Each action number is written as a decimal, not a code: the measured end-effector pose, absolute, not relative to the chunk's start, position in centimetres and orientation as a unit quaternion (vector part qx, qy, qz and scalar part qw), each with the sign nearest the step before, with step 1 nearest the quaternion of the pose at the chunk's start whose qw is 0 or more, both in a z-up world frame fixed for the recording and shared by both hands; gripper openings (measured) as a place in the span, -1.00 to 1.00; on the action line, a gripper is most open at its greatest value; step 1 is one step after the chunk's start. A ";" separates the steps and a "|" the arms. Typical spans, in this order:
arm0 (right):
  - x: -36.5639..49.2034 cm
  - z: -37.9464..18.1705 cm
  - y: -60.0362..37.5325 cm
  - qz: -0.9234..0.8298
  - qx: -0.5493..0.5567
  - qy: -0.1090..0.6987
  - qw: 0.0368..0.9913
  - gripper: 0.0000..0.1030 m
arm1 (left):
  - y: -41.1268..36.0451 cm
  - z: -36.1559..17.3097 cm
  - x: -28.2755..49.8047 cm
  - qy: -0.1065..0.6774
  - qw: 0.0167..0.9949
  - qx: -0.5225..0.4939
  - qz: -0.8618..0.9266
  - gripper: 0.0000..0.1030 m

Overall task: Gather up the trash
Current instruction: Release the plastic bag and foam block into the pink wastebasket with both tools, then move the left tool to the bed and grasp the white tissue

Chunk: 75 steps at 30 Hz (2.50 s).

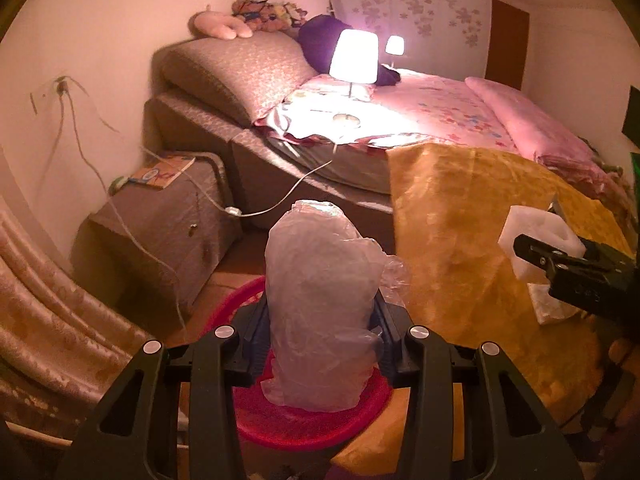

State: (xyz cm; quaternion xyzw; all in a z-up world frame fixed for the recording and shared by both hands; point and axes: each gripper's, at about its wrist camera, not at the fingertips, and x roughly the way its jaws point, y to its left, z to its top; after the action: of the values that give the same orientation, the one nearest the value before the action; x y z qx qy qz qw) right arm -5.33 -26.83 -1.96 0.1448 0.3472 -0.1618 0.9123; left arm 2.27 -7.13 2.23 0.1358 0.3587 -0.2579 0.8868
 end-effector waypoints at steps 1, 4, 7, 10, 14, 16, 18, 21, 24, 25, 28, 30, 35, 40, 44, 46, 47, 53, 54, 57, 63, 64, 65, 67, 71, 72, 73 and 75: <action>-5.1 -1.9 -26.3 -0.153 0.143 0.349 0.913 0.65 | -6.8 2.0 2.3 0.360 0.887 0.143 -0.251 -0.21; -4.2 -1.8 -24.2 -0.117 0.126 0.355 0.919 0.65 | -5.4 1.1 2.8 0.376 0.885 0.145 -0.234 -0.21; -3.1 -1.8 -22.1 -0.080 0.104 0.364 0.922 0.65 | -4.3 -0.2 3.9 0.400 0.879 0.133 -0.224 -0.21; -1.6 -2.0 -20.2 -0.053 0.083 0.373 0.923 0.65 | -3.7 -2.0 5.2 0.419 0.873 0.135 -0.210 -0.21; 0.4 -3.1 -18.8 -0.023 0.078 0.399 0.913 0.65 | -2.9 -4.0 6.6 0.445 0.863 0.133 -0.199 -0.20; 1.1 -3.6 -18.1 -0.013 0.076 0.410 0.909 0.65 | -2.7 -4.5 6.9 0.451 0.860 0.133 -0.197 -0.20; 2.0 -4.3 -17.1 0.000 0.070 0.424 0.903 0.65 | -2.7 -4.7 6.9 0.453 0.859 0.136 -0.195 -0.19; 2.8 -4.9 -15.9 0.010 0.061 0.434 0.899 0.65 | -3.0 -5.0 6.9 0.453 0.858 0.144 -0.195 -0.17; 3.7 -5.3 -15.4 0.016 0.060 0.442 0.895 0.66 | -3.1 -5.3 7.1 0.456 0.857 0.149 -0.191 -0.08; 3.8 -5.4 -15.5 0.018 0.063 0.443 0.894 0.67 | -3.0 -5.4 7.1 0.456 0.857 0.149 -0.189 0.00; 4.3 -5.5 -15.5 0.021 0.072 0.447 0.891 0.69 | -2.6 -5.3 7.4 0.452 0.861 0.149 -0.178 0.19; 4.3 -5.7 -15.6 0.020 0.076 0.448 0.890 0.70 | -2.4 -5.3 7.6 0.450 0.863 0.149 -0.173 0.24; 4.3 -6.0 -15.9 0.020 0.092 0.449 0.888 0.76 | -1.9 -5.4 7.8 0.453 0.862 0.148 -0.170 0.31; 4.1 -5.7 -15.9 0.019 0.098 0.446 0.890 0.78 | -2.2 -5.4 7.8 0.454 0.861 0.152 -0.170 0.32; 3.4 -5.0 -16.4 0.013 0.106 0.435 0.894 0.78 | -1.9 -5.0 7.8 0.448 0.866 0.149 -0.164 0.32; 2.8 -4.6 -16.7 0.006 0.112 0.428 0.897 0.78 | -1.9 -4.9 7.7 0.445 0.868 0.150 -0.164 0.32; 2.6 -4.4 -16.8 0.004 0.114 0.426 0.898 0.78 | -1.9 -4.8 7.6 0.442 0.869 0.150 -0.164 0.32; -0.3 -3.1 -17.9 -0.025 0.123 0.400 0.908 0.78 | -2.5 -4.1 6.9 0.425 0.875 0.150 -0.179 0.32; -0.9 -2.9 -18.2 -0.030 0.125 0.396 0.909 0.78 | -2.6 -3.9 6.7 0.422 0.876 0.150 -0.182 0.32; -2.8 -2.3 -19.4 -0.056 0.128 0.381 0.914 0.78 | -3.2 -3.6 6.0 0.414 0.877 0.148 -0.193 0.32; -6.8 -1.5 -22.2 -0.112 0.129 0.355 0.919 0.78 | -4.6 -3.0 4.7 0.398 0.879 0.155 -0.213 0.32; -7.3 -1.5 -22.6 -0.119 0.129 0.352 0.919 0.78 | -4.8 -2.9 4.5 0.396 0.878 0.156 -0.218 0.32; -8.1 -1.4 -23.2 -0.130 0.131 0.349 0.919 0.78 | -5.0 -2.9 4.2 0.395 0.878 0.157 -0.221 0.32; -9.8 -1.4 -24.5 -0.150 0.136 0.344 0.917 0.78 | -5.5 -2.9 3.9 0.395 0.876 0.159 -0.228 0.32; -12.7 -1.6 -26.9 -0.187 0.150 0.335 0.911 0.78 | -6.3 -2.8 3.3 0.393 0.872 0.161 -0.242 0.32; -13.5 -1.6 -27.7 -0.196 0.156 0.332 0.909 0.78 | -6.6 -2.7 3.0 0.393 0.871 0.161 -0.247 0.32; -14.5 -1.6 -28.5 -0.207 0.163 0.327 0.908 0.78 | -6.9 -2.6 2.8 0.392 0.870 0.162 -0.252 0.33; -15.7 -1.5 -29.4 -0.222 0.169 0.321 0.905 0.78 | -7.5 -2.5 2.3 0.389 0.868 0.166 -0.259 0.37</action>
State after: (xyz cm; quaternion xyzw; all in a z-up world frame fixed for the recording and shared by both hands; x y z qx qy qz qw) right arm -15.66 -29.35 -1.49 0.1690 0.3209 -0.2217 0.9052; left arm 2.31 -7.54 -2.49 0.1659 0.3893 -0.2590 0.8682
